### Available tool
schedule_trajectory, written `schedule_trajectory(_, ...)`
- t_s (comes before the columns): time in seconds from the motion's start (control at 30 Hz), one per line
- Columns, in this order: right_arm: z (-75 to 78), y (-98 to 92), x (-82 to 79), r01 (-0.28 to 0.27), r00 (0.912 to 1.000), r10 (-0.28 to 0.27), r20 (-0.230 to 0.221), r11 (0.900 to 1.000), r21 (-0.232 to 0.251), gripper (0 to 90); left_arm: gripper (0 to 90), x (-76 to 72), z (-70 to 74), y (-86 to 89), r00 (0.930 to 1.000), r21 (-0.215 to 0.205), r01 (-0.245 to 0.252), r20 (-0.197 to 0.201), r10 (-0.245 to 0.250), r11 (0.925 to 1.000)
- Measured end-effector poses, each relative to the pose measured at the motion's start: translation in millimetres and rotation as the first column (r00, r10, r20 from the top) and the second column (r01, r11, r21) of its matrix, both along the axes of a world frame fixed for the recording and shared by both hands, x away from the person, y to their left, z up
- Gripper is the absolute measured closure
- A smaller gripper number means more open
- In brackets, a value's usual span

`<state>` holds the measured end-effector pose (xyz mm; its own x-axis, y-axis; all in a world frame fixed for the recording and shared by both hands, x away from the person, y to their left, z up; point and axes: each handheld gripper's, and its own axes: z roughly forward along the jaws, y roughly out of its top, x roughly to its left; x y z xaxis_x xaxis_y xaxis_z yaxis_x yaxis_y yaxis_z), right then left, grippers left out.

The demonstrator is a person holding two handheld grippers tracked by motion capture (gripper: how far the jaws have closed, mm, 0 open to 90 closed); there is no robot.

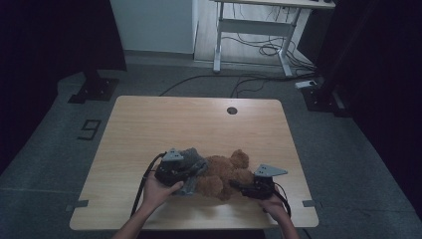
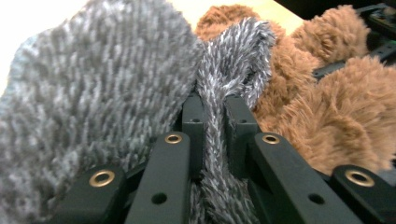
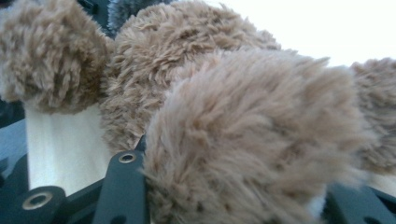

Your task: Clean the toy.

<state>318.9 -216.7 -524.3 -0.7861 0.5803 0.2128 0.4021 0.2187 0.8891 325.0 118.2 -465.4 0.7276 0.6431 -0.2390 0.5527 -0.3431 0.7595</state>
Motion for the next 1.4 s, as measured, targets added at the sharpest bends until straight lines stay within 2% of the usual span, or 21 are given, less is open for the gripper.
schedule_trajectory(0.07,-1.5,0.5,-1.0,-0.019,0.9997,0.019,-0.017,1.000,-0.003,51.6,80.9,-4.0,-3.2,4.1,0.9999,-0.009,0.009,-0.009,-0.009,0.9999)
schedule_trajectory(0.17,-5.0,2.4,-1.2,-0.045,0.9979,0.044,-0.047,0.999,-0.015,51.5,81.3,-7.6,-8.7,2.8,0.9998,0.005,0.018,-0.011,-0.018,0.9998)
schedule_trajectory(0.27,-7.0,5.1,-1.3,-0.055,0.9971,0.053,-0.055,0.998,-0.030,51.5,81.6,-6.1,-13.7,-1.7,0.9998,0.014,0.016,-0.008,-0.016,0.9998)
schedule_trajectory(0.43,-8.2,7.8,-1.4,-0.022,0.9993,0.020,-0.033,0.999,-0.049,51.8,82.4,6.1,-19.3,-4.3,0.9993,-0.024,0.012,-0.035,-0.013,0.9996)
schedule_trajectory(0.53,-7.3,7.7,0.3,0.005,1.0000,-0.005,-0.003,0.998,-0.070,52.2,82.7,17.0,-22.7,-8.8,0.9996,-0.042,-0.001,-0.029,0.000,0.9991)
schedule_trajectory(0.67,-6.9,4.3,8.0,0.075,0.9967,-0.071,0.040,0.993,-0.095,52.4,82.8,32.8,-24.7,-18.9,0.9997,-0.048,-0.016,-0.018,0.015,0.9987)
schedule_trajectory(0.83,-10.2,-3.1,22.9,0.127,0.9911,-0.124,0.048,0.989,-0.068,52.4,82.5,49.8,-19.3,-26.8,0.9991,-0.063,-0.033,-0.027,0.032,0.9975)
schedule_trajectory(0.93,-12.2,-6.0,25.9,0.126,0.9916,-0.124,0.037,0.991,-0.035,52.3,82.2,49.1,-9.1,-30.5,0.9996,-0.075,-0.029,-0.006,0.028,0.9968)
schedule_trajectory(1.07,-12.1,-8.7,21.7,0.115,0.9921,-0.113,0.055,0.993,-0.033,52.2,82.1,41.0,12.8,-54.2,0.9980,-0.093,0.027,0.059,-0.022,0.9953)
schedule_trajectory(1.17,-11.7,-9.2,18.8,0.117,0.9911,-0.115,0.066,0.993,-0.024,51.9,81.8,35.8,24.6,-81.4,0.9915,-0.050,0.058,0.119,-0.052,0.9971)
schedule_trajectory(1.2,-11.3,-9.5,18.1,0.119,0.9905,-0.117,0.072,0.993,-0.025,51.9,81.8,35.5,25.3,-90.4,0.9909,-0.034,0.062,0.121,-0.057,0.9975)
schedule_trajectory(1.3,-11.2,-11.2,16.6,0.132,0.9887,-0.130,0.075,0.991,-0.014,51.6,81.6,40.1,18.1,-107.9,0.9937,0.019,0.057,0.095,-0.059,0.9982)
schedule_trajectory(1.33,-11.4,-12.1,16.6,0.134,0.9880,-0.133,0.079,0.991,-0.012,51.5,81.6,44.0,12.3,-110.2,0.9957,0.019,0.049,0.077,-0.051,0.9986)
schedule_trajectory(1.4,-12.4,-14.5,16.4,0.150,0.9861,-0.148,0.076,0.989,-0.013,51.5,81.7,47.8,7.0,-106.0,0.9978,-0.013,0.043,0.052,-0.042,0.9990)
